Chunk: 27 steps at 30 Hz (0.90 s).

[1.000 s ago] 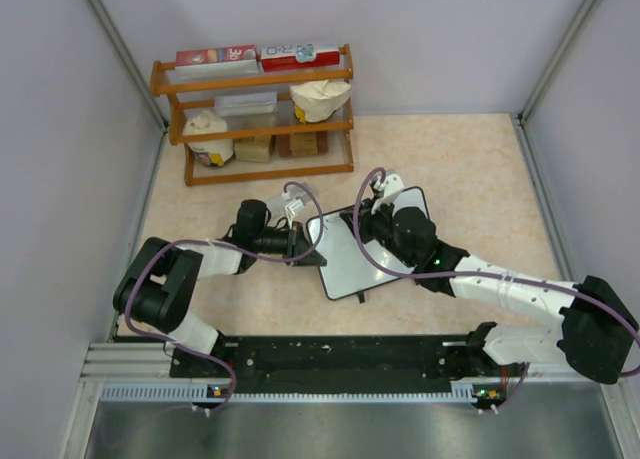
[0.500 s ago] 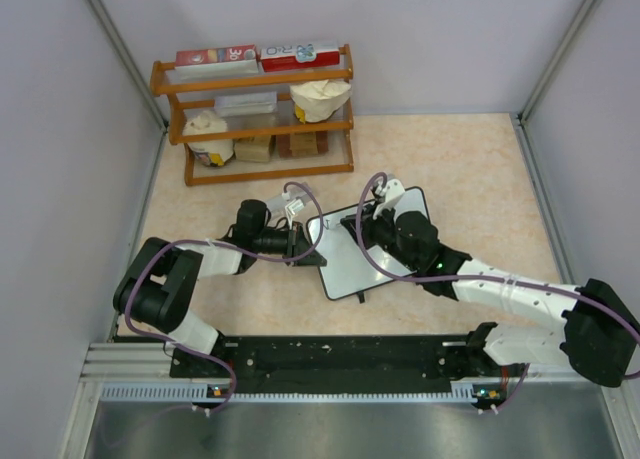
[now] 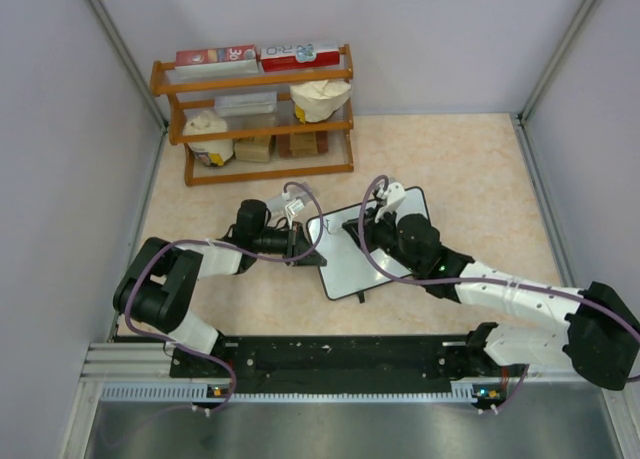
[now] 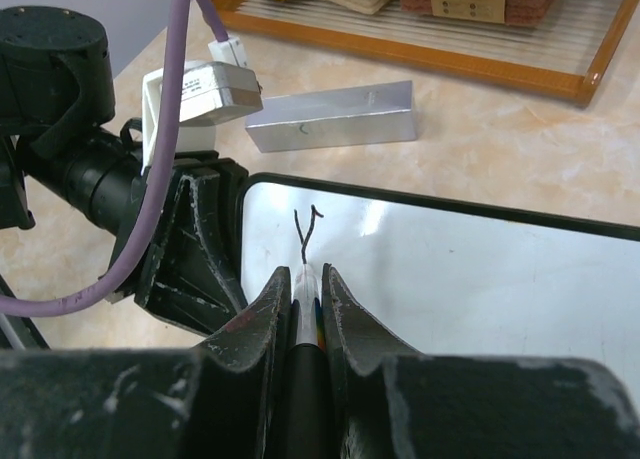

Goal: Write a sentence on the whiteboard
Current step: Write a sentence at the center of the board.

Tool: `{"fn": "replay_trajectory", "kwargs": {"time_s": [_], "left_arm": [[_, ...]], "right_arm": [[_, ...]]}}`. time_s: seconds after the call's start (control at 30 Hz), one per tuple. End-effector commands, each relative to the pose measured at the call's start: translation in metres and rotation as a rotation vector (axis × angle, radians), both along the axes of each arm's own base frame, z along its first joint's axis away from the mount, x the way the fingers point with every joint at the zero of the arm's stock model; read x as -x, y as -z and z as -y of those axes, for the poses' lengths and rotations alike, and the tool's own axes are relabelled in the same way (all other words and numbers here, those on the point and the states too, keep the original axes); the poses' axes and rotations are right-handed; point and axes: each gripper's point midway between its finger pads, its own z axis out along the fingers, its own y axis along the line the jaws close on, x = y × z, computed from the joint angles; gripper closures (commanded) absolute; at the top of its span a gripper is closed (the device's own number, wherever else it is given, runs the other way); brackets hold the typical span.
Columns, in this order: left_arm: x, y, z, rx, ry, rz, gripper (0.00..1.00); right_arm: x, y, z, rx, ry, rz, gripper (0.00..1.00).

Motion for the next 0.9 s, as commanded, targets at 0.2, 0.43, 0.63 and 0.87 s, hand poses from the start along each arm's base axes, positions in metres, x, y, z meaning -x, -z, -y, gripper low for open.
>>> {"fn": "replay_trajectory", "kwargs": {"time_s": [0.2,0.43,0.63,0.87], "left_arm": [[0.006,0.003,-0.001,-0.002,0.021,0.022,1.00],[0.006,0.002,0.000,-0.002,0.023,0.024,1.00],[0.006,0.002,0.000,-0.002,0.023,0.024,1.00],[0.005,0.002,0.000,-0.003,0.020,0.026,1.00]], "right_arm": [[0.015,0.007,0.001,0.018,-0.052,-0.006,1.00],[0.019,-0.015,0.003,-0.039,-0.061,0.027,1.00],[0.024,-0.055,0.014,-0.130,-0.051,0.098,1.00],[0.005,-0.052,0.029,-0.235,-0.081,0.015,1.00]]}}
